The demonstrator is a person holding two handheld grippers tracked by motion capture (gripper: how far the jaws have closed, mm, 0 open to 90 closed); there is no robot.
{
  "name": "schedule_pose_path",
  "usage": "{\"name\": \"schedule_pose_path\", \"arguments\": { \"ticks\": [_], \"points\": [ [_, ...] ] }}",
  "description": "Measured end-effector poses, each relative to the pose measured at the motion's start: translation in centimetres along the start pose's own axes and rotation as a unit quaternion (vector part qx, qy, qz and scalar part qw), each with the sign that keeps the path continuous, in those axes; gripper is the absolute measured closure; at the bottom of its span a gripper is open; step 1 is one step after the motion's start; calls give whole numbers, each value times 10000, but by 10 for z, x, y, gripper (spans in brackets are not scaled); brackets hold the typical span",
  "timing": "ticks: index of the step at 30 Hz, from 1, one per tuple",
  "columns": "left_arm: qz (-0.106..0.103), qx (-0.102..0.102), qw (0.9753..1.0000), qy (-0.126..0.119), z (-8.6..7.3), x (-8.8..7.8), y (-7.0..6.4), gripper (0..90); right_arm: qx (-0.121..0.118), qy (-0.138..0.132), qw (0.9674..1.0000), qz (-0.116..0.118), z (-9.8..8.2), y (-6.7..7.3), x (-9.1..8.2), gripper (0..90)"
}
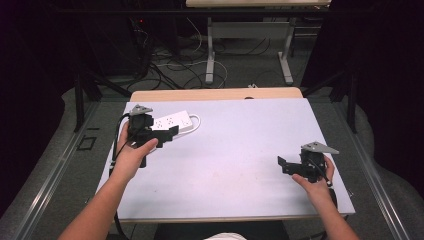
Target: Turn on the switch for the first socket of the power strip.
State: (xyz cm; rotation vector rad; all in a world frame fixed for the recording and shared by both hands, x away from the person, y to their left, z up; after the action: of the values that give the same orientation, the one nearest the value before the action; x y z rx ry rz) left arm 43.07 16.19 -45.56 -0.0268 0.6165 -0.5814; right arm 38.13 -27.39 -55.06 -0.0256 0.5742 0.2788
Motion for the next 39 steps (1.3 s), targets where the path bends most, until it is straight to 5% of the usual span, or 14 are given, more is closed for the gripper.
{"name": "schedule_pose_path", "arguments": {
  "ticks": [5, 19, 29, 39],
  "points": [
    [54, -61, 10000, -31, -9, -12, 6, 3, 7, -32, 10000, -36, 0, 0, 0, 51],
    [260, -667, 9971, -274, -45, -29, 36, 4, 68, 1, 10000, -25, 0, 0, -1, 51],
    [563, -966, 9933, -309, -76, -31, 60, 5, 53, 11, 10000, -53, -1, -2, -1, 51],
    [1074, -1032, 9883, -329, -99, -26, 86, 6, 50, 6, 10000, -46, -1, -3, -1, 51]
  ]
}}
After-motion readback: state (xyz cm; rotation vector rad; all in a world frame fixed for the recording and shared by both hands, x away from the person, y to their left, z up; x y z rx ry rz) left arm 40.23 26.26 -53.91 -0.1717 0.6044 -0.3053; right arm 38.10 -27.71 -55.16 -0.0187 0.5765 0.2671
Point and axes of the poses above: each handheld gripper's, and its own axes: x roughly forward along the jaws, z roughly out of its top, y roughly to its left, the point moved 6 cm from there along x, roughly forward along the jaws, and after that the axes turned 3 degrees about -z, right-handed, at the moved point
